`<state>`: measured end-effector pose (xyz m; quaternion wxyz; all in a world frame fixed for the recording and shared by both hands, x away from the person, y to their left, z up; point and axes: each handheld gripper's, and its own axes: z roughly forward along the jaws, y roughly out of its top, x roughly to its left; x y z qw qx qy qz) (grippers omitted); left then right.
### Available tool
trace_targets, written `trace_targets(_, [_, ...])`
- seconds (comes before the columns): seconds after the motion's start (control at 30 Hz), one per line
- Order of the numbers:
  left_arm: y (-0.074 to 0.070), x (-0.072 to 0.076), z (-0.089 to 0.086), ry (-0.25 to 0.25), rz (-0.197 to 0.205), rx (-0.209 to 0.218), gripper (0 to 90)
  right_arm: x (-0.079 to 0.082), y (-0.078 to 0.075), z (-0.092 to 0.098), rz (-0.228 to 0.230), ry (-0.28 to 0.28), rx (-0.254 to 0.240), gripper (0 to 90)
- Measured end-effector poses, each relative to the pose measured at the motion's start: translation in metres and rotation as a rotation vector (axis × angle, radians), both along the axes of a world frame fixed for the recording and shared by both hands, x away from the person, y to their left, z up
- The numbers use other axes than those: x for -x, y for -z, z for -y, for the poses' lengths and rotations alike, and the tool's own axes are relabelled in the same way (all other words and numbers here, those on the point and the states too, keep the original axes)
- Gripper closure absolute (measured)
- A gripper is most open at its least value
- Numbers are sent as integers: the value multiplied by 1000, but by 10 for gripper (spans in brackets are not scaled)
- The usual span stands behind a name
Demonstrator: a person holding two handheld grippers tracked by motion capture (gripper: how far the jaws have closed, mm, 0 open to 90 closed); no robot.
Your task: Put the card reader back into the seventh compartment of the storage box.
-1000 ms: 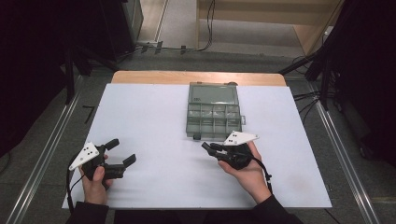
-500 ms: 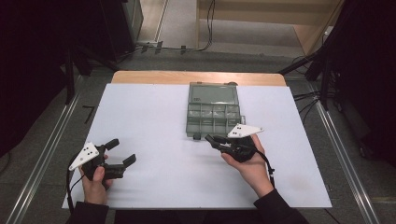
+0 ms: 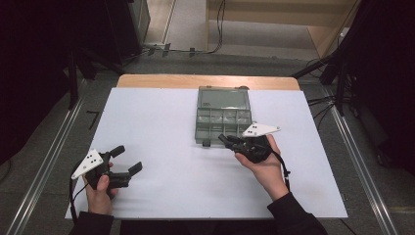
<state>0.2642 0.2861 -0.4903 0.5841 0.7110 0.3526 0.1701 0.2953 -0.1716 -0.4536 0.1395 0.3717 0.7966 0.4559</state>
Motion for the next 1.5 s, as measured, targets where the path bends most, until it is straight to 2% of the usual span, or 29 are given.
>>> trace_targets(0.6, [0, 0, 0, 3, -1, 2, 15, -12, -5, 7, 6, 24, -3, 716])
trace_targets(1.5, [1, 0, 0, 5, -1, 0, 15, -29, -3, 13, -15, 59, -8, 716])
